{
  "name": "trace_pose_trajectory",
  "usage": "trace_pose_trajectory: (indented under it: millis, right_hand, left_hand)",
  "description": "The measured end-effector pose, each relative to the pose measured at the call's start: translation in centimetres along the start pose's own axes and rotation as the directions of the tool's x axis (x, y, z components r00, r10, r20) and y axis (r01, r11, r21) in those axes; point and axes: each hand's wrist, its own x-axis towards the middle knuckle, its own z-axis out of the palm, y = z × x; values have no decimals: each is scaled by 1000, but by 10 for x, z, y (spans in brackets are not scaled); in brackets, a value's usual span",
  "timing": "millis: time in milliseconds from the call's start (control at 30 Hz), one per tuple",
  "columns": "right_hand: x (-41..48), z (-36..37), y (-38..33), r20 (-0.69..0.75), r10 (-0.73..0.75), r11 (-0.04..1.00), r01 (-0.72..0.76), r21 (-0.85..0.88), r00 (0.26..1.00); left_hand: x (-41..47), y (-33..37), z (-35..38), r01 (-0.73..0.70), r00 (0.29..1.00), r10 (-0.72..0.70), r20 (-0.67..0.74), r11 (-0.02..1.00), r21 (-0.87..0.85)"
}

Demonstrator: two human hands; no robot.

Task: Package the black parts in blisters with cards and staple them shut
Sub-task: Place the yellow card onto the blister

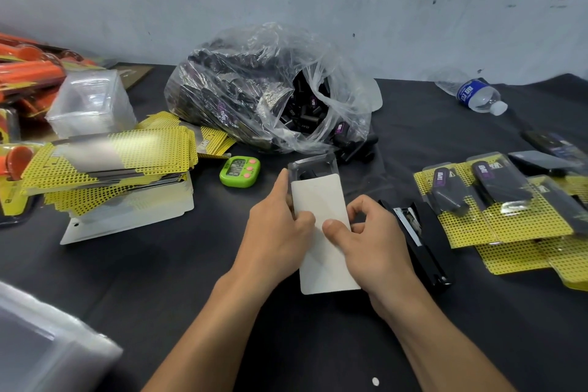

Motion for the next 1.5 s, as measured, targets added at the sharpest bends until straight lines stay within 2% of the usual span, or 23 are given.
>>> trace_pose_trajectory:
  millis: [200,333,600,800,967,1033,1133,1167,1233,1267,1367,1500]
  right_hand:
    - [9,-6,2,-79,46,995,-38,96,996]
    - [7,-6,1,-95,34,997,-28,66,995]
    - [7,-7,-3,-93,56,995,-48,83,994]
    - [7,-6,-2,-124,60,997,-53,56,991]
    - [7,-5,-3,-145,62,998,-62,7,987]
    - [6,-5,-4,-150,48,998,-52,-25,988]
    - [5,-7,-8,-73,-7,996,0,-94,997]
    - [4,-7,-10,-9,-10,997,9,-71,1000]
    - [2,-9,-12,111,5,999,-10,46,994]
    - [1,-10,-13,154,14,996,-28,84,988]
    - [-3,-9,-16,203,-1,1000,-1,12,979]
    - [-6,-9,-19,243,-4,1000,9,-20,970]
  left_hand:
    - [1,0,-5,135,987,-107,117,957,-258]
    - [-2,1,-8,84,987,-51,152,972,-221]
    - [-5,8,-7,92,988,-58,145,967,-239]
    - [-4,8,-10,78,981,0,195,915,-396]
    - [-6,6,-12,149,975,-49,218,870,-470]
    - [-6,6,-11,185,977,-109,184,861,-473]
    - [-4,3,-6,153,987,-156,27,898,-412]
    - [-3,3,-5,111,990,-133,-39,928,-357]
    - [-1,5,-5,49,984,-108,-139,928,-371]
    - [0,7,-6,47,983,-119,-137,895,-443]
    - [5,8,-10,105,974,-207,-90,768,-631]
    - [7,4,-14,110,951,-271,-147,743,-660]
